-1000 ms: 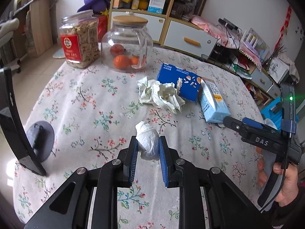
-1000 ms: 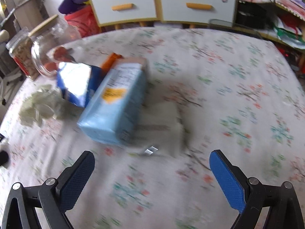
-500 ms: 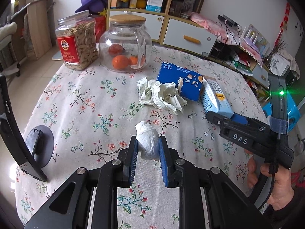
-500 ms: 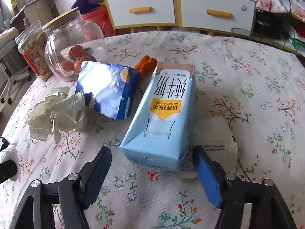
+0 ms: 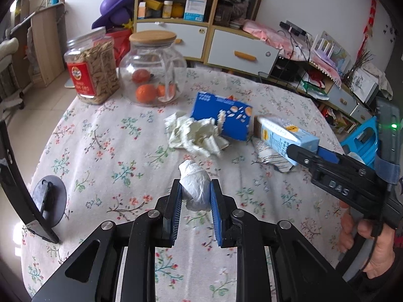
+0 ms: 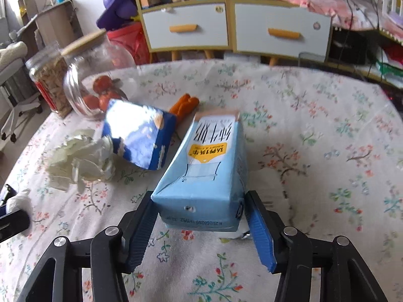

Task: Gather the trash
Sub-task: 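Grasp the white tissue ball with the left tool while the right tool grasps the blue milk carton, then carry the carton and tissue over the white bin and open both tools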

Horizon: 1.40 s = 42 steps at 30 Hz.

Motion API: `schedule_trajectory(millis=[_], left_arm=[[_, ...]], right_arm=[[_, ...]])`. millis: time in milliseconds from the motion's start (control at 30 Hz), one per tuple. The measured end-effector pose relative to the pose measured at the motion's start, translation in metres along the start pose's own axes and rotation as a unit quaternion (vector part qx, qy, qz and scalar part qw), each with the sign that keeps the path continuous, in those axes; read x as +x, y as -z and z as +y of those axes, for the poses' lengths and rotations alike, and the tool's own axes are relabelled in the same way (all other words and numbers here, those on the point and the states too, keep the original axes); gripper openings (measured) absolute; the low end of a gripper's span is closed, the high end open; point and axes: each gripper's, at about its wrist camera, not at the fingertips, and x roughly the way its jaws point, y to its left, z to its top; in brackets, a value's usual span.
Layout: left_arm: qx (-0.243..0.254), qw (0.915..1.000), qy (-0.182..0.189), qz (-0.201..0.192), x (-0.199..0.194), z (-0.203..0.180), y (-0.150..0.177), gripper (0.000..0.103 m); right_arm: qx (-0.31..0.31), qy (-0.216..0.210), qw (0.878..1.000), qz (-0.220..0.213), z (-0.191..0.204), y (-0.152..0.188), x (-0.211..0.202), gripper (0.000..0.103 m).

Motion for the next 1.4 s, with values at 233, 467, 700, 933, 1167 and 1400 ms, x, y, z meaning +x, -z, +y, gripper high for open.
schedule_trajectory(millis=[233,467,700,933,1167,1400], left_arm=[[0.017,0.9997,0.014,-0.005,-0.002,-0.029,-0.004,0.023],[0.040,0.9988,0.029,-0.003,0.003,-0.066,-0.005,0.023],[0.070,0.9968,0.038,-0.002,0.008,-0.104,-0.003,0.023],[0.098,0.9939,0.051,0.003,0.014,-0.147,0.001,0.023],[0.127,0.9895,0.070,0.008,0.021,-0.191,0.005,0.023],[0.153,0.9848,0.081,0.013,0.027,-0.230,0.009,0.023]], right_arm=[[0.012,-0.005,1.000,-0.028,-0.022,-0.003,-0.041,0.059],[0.052,-0.008,0.997,-0.051,-0.069,0.002,-0.082,0.059],[0.107,-0.003,0.991,-0.084,-0.127,0.007,-0.128,0.059],[0.144,0.033,0.983,-0.107,-0.182,0.017,-0.163,0.059],[0.184,0.081,0.973,-0.117,-0.247,0.040,-0.194,0.059],[0.241,0.133,0.955,-0.113,-0.313,0.065,-0.217,0.059]])
